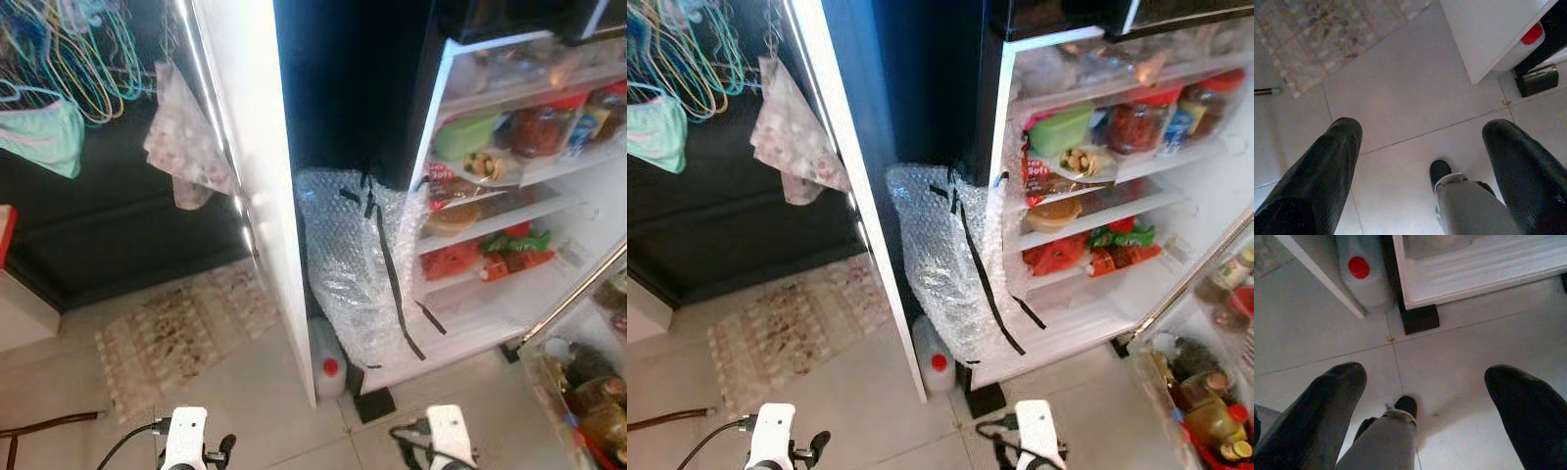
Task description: Restocking fridge
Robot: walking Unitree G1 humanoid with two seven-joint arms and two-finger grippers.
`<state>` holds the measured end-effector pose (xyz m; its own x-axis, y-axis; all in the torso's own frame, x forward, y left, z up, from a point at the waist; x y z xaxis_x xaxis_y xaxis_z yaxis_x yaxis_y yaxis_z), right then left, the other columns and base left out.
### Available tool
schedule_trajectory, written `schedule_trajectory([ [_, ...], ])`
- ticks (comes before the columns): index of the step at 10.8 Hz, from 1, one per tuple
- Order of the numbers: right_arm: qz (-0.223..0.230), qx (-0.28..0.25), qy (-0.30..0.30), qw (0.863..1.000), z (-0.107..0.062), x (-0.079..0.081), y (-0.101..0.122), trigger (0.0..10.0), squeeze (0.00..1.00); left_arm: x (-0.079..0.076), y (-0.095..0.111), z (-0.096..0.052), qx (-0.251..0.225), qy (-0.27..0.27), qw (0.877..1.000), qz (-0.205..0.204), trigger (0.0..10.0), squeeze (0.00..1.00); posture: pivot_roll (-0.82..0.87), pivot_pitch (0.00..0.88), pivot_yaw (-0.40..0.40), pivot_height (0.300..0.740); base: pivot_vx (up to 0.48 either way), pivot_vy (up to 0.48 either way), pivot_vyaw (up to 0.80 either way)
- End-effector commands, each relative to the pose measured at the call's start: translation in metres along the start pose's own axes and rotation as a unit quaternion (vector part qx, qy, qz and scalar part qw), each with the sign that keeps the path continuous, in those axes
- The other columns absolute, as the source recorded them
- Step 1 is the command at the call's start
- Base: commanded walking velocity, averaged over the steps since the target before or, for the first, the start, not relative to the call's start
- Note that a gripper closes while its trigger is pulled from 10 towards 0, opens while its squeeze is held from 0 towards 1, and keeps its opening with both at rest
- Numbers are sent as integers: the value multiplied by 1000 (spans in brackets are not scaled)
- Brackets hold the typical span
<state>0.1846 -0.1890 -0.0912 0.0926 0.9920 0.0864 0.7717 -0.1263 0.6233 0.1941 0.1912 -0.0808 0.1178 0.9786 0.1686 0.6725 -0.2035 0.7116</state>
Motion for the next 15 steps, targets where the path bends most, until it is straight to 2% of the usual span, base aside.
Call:
schedule_trajectory([
  [1, 18, 7, 3, 1000, 0, 2, -4, 10000, 0, 4, -6, -2, 12, 7, 1000, -7, 10000, 0, -53, 44, 60, 740, 0, 0, 0],
  [3, 13, 9, 3, 1000, 0, 2, -3, 10000, 0, 3, -4, -1, 11, 7, 1000, -7, 10000, 0, -53, 35, 60, 740, 0, 0, 0],
  [6, 19, 10, -5, 1000, 0, 2, -3, 10000, 0, 2, -2, 0, 9, 5, 1000, -6, 10000, 0, -54, 24, 62, 740, 0, 252, 0],
  [8, 14, 13, -2, 1000, 0, 4, -5, 10000, 0, 3, -3, -1, 11, 6, 1000, -6, 10000, 0, -53, 20, 62, 740, 0, 255, -644],
  [13, 19, 7, 2, 1000, 0, 5, -6, 10000, 0, 3, -4, -1, 12, 4, 1000, -7, 10000, 0, -54, 26, 65, 740, 0, 256, 0],
  [15, 19, 11, 1, 1000, -1, 5, -8, 10000, 0, 3, -6, -1, 16, 3, 1000, -6, 10000, 0, -54, 26, 65, 740, 0, 0, -741],
])
Point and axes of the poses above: a point about 5 cm out from each wrist's last joint towards the gripper, its own z axis pointing out of the wrist towards the gripper, its own y axis along the axis of the wrist's last joint, x = y × z, the point moved 1 cm from there along z, pointing out of the wrist towards the gripper, and after that the axes turned 10 degrees about z, right-handed, at the moved point
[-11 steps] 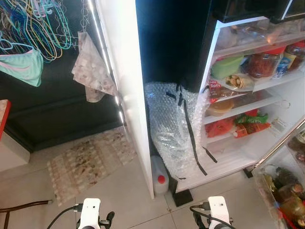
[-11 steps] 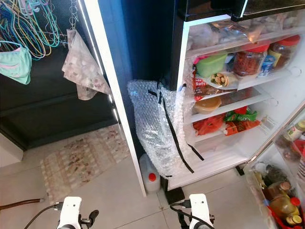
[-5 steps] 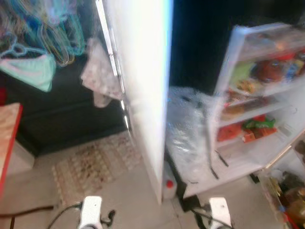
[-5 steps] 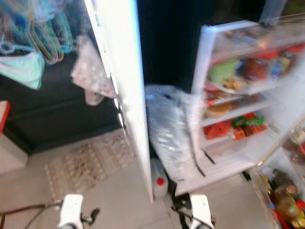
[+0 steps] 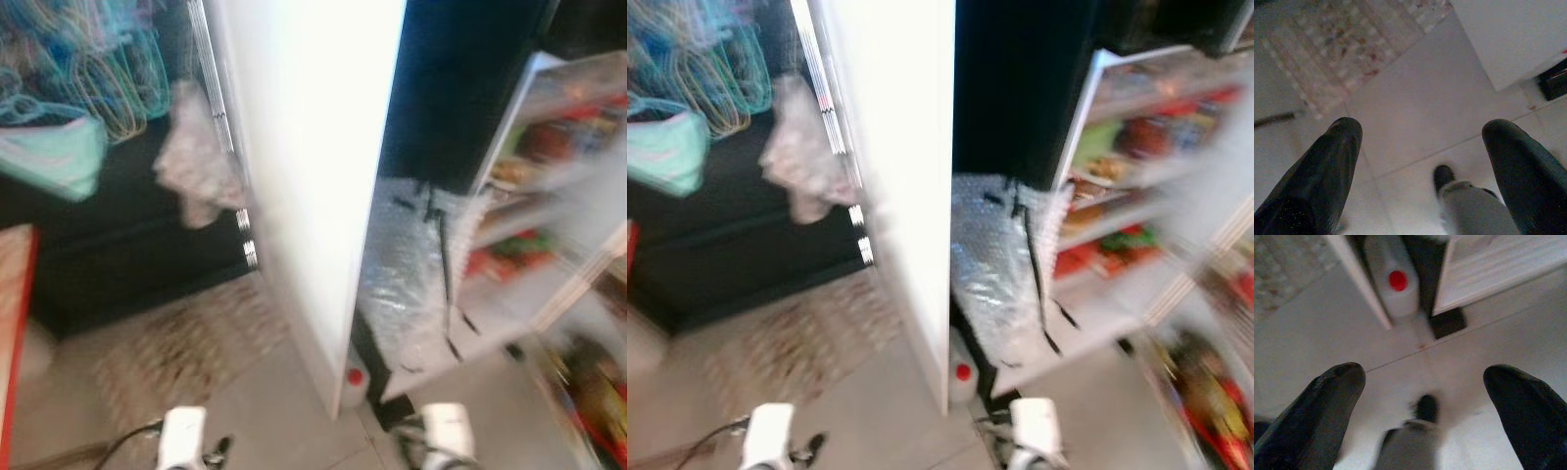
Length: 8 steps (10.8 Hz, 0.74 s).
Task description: Restocking fridge
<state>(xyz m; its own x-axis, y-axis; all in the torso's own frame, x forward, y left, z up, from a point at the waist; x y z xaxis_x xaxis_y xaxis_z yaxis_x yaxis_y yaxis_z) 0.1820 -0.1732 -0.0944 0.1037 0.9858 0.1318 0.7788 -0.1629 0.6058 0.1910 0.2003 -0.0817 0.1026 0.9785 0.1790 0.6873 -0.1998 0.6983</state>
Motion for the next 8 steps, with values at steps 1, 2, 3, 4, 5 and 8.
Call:
schedule_trajectory([
  [1, 0, 3, -13, 1000, -2, -10, -1, 10000, 0, -4, -2, 0, 8, -6, 1000, -4, 10000, 0, -51, 31, 64, 740, 0, 0, -744],
  [2, 0, 3, -13, 1000, -2, -10, -1, 10000, 0, -4, -2, 0, 8, -6, 1000, -5, 10000, 0, -51, 31, 64, 740, 0, 0, -744],
  [3, -2, 4, -13, 1000, -2, -10, -2, 10000, 0, -4, -3, 0, 9, -5, 1000, -6, 10000, 0, -51, 32, 63, 740, 0, 0, -738],
  [4, -3, 4, -12, 1000, -2, -10, -1, 10000, 0, -4, -2, 0, 9, -5, 1000, -6, 10000, 0, -53, 34, 65, 740, 0, 0, -738],
  [5, -4, 4, -12, 1000, -2, -9, -1, 10000, 0, -3, -2, 0, 7, -4, 1000, -9, 10000, 0, -53, 34, 65, 740, 0, 0, -738],
  [8, -2, 5, -12, 1000, -1, -8, -1, 10000, 0, -1, -3, 0, 15, -3, 1000, -8, 10000, 0, -49, 30, 70, 740, 0, 0, -738],
])
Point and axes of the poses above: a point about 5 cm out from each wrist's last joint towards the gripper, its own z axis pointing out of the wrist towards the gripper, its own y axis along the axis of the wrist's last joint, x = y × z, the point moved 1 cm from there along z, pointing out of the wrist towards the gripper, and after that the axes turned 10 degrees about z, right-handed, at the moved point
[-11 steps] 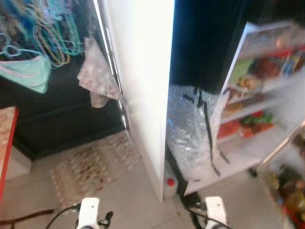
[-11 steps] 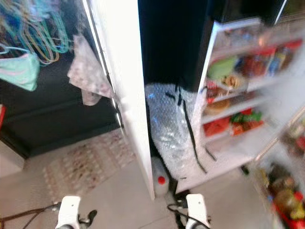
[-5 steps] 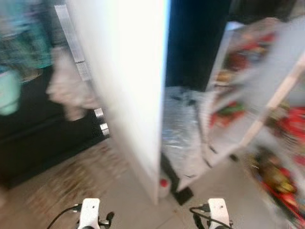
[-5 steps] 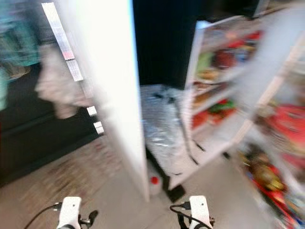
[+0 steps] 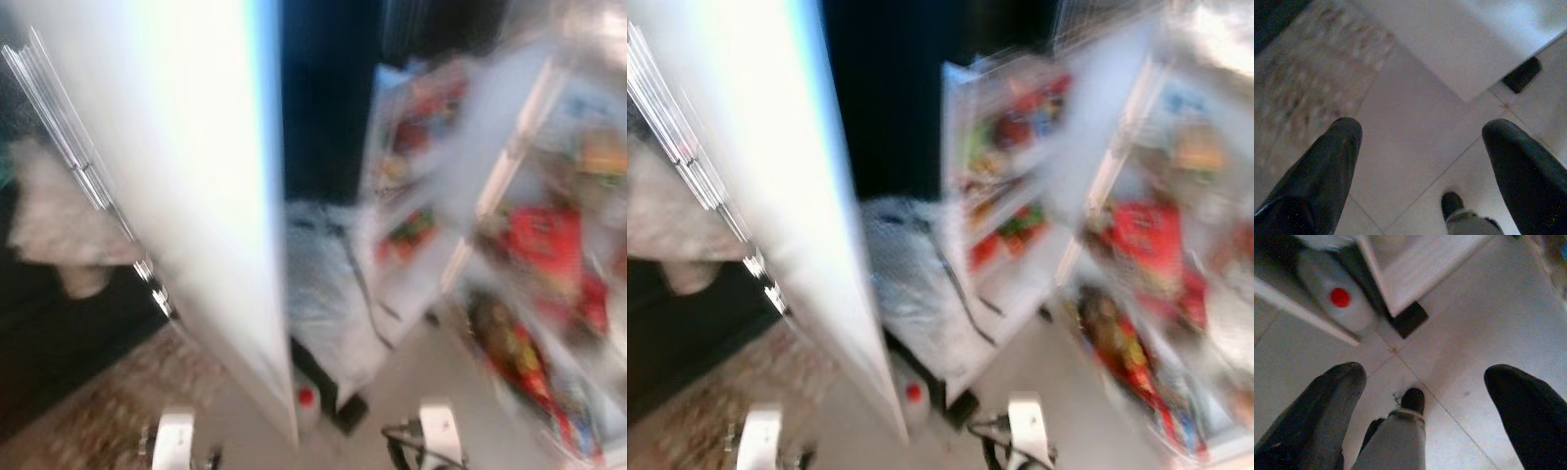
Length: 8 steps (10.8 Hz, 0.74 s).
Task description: Restocking fridge
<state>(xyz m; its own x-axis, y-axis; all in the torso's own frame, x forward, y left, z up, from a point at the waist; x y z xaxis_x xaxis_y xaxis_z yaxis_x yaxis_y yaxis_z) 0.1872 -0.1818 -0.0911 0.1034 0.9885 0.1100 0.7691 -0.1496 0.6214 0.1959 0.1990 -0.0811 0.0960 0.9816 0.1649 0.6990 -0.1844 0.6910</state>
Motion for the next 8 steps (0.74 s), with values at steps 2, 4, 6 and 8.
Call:
schedule_trajectory([
  [2, 5, 13, -2, 1000, -2, 0, -8, 10000, 0, 3, -11, -3, 18, 2, 1000, -2, 10000, 0, -46, 31, 70, 740, 0, 148, -738],
  [4, 5, 14, -2, 1000, -2, -1, -9, 10000, 0, 1, -16, -5, 27, 1, 1000, 0, 10000, 0, -46, 31, 70, 740, 0, 0, -738],
  [6, 3, 12, 1, 1000, -2, 0, -9, 10000, 0, 1, -19, -6, 32, 3, 999, -1, 10000, 0, -48, 29, 69, 740, 0, 0, -331],
  [8, 3, 11, 3, 1000, -2, 0, -10, 10000, 0, 3, -22, -7, 36, 9, 999, -6, 10000, 0, -48, 24, 71, 740, 0, 0, 0],
])
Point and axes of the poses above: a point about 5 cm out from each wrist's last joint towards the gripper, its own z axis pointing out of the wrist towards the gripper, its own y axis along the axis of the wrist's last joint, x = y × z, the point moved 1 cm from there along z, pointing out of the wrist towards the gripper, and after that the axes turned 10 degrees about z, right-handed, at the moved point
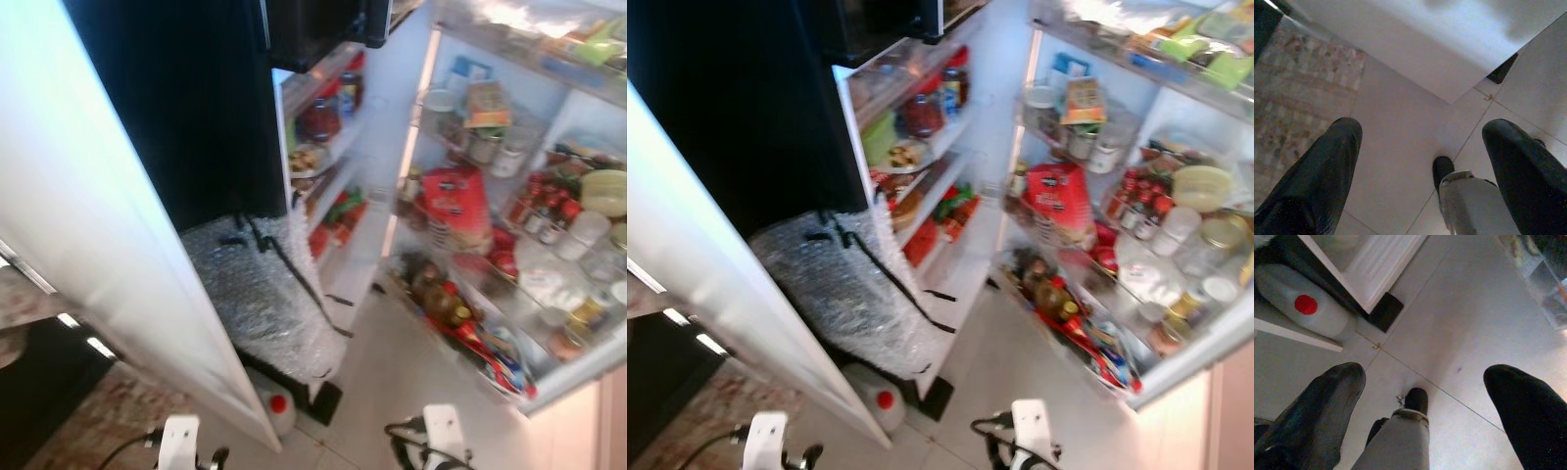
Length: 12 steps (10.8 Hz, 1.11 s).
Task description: Restocking fridge
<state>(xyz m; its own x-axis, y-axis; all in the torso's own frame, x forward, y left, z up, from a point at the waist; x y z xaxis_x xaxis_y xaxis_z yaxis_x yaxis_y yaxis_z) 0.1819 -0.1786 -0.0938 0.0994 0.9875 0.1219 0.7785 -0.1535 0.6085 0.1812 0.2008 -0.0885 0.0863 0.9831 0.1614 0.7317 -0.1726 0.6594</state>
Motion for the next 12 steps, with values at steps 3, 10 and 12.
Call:
schedule_trajectory([
  [3, 1, 5, -3, 1000, -2, -2, -5, 10000, 0, 7, -11, -3, 20, 14, 1000, -18, 10000, 0, -48, 14, 74, 740, 0, 0, 0],
  [10, 3, 5, -5, 1000, -2, -3, -5, 10000, 0, 6, -13, -4, 24, 13, 1000, -16, 10000, 0, -50, 23, 72, 740, 0, 0, 0],
  [12, 3, -8, -20, 1000, -2, -5, -3, 10000, 0, 6, -13, -4, 24, 14, 999, -18, 10000, 0, -54, 26, 69, 740, 0, 0, 0],
])
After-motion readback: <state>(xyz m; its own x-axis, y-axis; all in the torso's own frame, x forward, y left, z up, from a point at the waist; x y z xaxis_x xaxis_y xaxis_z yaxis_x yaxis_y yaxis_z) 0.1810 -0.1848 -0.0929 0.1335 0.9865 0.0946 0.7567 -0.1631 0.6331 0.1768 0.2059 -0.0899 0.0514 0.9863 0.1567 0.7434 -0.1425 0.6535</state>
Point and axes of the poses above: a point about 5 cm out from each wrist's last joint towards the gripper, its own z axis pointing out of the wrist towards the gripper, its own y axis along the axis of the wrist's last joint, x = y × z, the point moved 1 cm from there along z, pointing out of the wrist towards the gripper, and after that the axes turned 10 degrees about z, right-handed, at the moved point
